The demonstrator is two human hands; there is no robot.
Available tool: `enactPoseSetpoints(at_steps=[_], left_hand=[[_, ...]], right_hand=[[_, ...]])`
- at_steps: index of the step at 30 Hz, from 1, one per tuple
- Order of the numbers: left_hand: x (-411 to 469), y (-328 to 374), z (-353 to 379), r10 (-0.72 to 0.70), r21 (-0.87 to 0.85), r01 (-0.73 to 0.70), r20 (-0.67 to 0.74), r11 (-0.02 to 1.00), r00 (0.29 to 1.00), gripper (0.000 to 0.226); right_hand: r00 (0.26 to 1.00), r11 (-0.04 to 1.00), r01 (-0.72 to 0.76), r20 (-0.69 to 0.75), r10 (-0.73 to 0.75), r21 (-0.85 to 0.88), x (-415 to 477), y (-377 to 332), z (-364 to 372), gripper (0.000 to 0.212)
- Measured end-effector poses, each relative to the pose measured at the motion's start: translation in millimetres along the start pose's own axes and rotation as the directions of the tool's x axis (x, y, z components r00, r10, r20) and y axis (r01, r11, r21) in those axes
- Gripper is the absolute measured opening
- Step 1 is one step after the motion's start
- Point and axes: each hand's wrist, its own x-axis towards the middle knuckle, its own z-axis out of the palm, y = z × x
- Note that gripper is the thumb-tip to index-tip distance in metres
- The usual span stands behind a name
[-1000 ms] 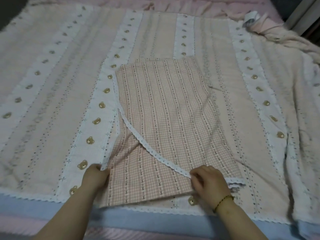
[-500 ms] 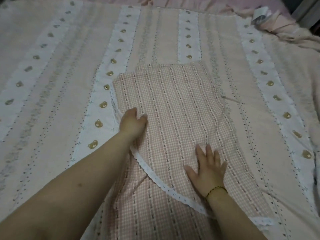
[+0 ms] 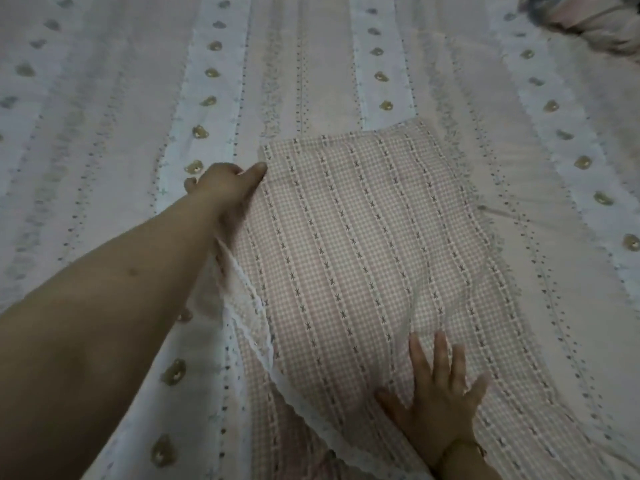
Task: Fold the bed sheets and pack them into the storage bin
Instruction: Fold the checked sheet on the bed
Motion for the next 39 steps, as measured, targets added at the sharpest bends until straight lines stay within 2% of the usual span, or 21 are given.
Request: enactPoseSetpoints(at_steps=[2, 4, 6, 7, 9, 11, 13, 15, 17, 18, 20, 22, 25, 28, 30, 31, 32, 34, 35, 37, 39], left_hand=[[3, 0, -13, 0.01, -0.063, -0.001, 0.141, 0.998, 0.99, 0.062], [12, 2, -29, 0.084, -0.072, -0.076, 0.121, 0.994, 0.989, 0.048], [21, 7, -46, 0.182, -0.028, -0.183, -0.016, 0.983, 0.983, 0.033], [26, 7, -49, 0.212, 0.031, -0.211, -0.065, 0.977, 0.975, 0.033], [32, 6, -40, 0.244, 0.189, -0.22, -0.114, 0.957, 0.963, 0.043], [35, 3, -16, 0.263, 0.282, -0.192, -0.241, 0.94, 0.934, 0.046], [21, 1, 5, 0.222, 0.175, -0.159, -0.447, 0.972, 0.867, 0.046], [1, -4, 19, 0.131, -0.023, -0.17, -0.537, 0.985, 0.833, 0.056], [-25, -12, 38, 0.116, -0.148, -0.21, -0.479, 0.967, 0.87, 0.06], [-37, -15, 51, 0.098, -0.243, -0.21, -0.403, 0.947, 0.91, 0.061], [-55, -15, 69, -0.004, -0.46, -0.099, -0.218, 0.882, 0.976, 0.067], [-58, -10, 77, -0.065, -0.537, -0.012, -0.123, 0.843, 0.99, 0.078], [-44, 6, 66, -0.076, -0.635, 0.003, -0.087, 0.773, 0.993, 0.094], [-23, 22, 50, -0.119, -0.763, 0.1, 0.031, 0.639, 0.992, 0.093], [-12, 29, 43, -0.136, -0.785, 0.14, 0.072, 0.603, 0.988, 0.086], [-9, 31, 41, -0.15, -0.781, 0.145, 0.067, 0.607, 0.986, 0.079], [-7, 32, 41, -0.163, -0.769, 0.145, 0.054, 0.623, 0.985, 0.073], [-3, 34, 47, -0.176, -0.729, 0.139, 0.025, 0.67, 0.984, 0.071], [-4, 35, 50, -0.168, -0.704, 0.126, 0.01, 0.699, 0.986, 0.071], [-11, 40, 57, -0.141, -0.686, 0.084, -0.027, 0.722, 0.99, 0.068], [-13, 45, 59, -0.134, -0.751, 0.093, 0.007, 0.654, 0.991, 0.065]], right_hand=[[0.999, 1.0, 0.002, -0.05, -0.001, 0.016, 1, 1, 2, 0.084], [0.997, 1.0, 0.008, -0.076, -0.007, 0.011, 0, 2, 2, 0.08], [0.995, 1.0, 0.01, -0.1, -0.008, 0.018, -4, 0, -3, 0.079], [0.993, 0.999, 0.031, -0.118, -0.027, 0.027, -6, -3, -5, 0.077], [0.98, 0.994, 0.11, -0.17, -0.104, 0.027, -9, -11, -6, 0.071], [0.966, 0.99, 0.141, -0.22, -0.137, 0.006, -8, -18, -1, 0.072], [0.962, 0.991, 0.136, -0.238, -0.136, -0.016, -3, -21, 1, 0.073], [0.964, 0.991, 0.135, -0.228, -0.137, -0.025, 1, -22, 0, 0.068], [0.97, 0.991, 0.134, -0.201, -0.136, -0.026, 0, -22, -1, 0.068], [0.977, 0.992, 0.123, -0.175, -0.125, -0.026, -1, -22, -1, 0.071], [0.983, 0.995, 0.103, -0.149, -0.105, -0.018, -2, -22, 0, 0.076], [0.982, 0.995, 0.1, -0.161, -0.102, -0.024, -3, -21, -1, 0.076], [0.975, 0.995, 0.097, -0.199, -0.102, -0.036, -2, -18, -3, 0.075], [0.937, 0.982, 0.19, -0.299, -0.179, 0.01, -1, -10, -11, 0.069], [0.865, 0.953, 0.277, -0.464, -0.19, 0.126, 6, 3, -28, 0.06], [0.814, 0.931, 0.294, -0.567, -0.127, 0.215, 15, 9, -42, 0.057], [0.795, 0.898, 0.281, -0.607, -0.019, 0.34, 27, 14, -60, 0.059], [0.857, 0.792, 0.185, -0.489, 0.159, 0.582, 60, 24, -99, 0.073], [0.887, 0.751, 0.15, -0.424, 0.186, 0.643, 79, 26, -114, 0.078], [0.947, 0.663, 0.137, -0.294, 0.131, 0.736, 118, 22, -143, 0.08], [0.985, 0.603, 0.093, -0.16, 0.058, 0.792, 150, 9, -168, 0.083]])
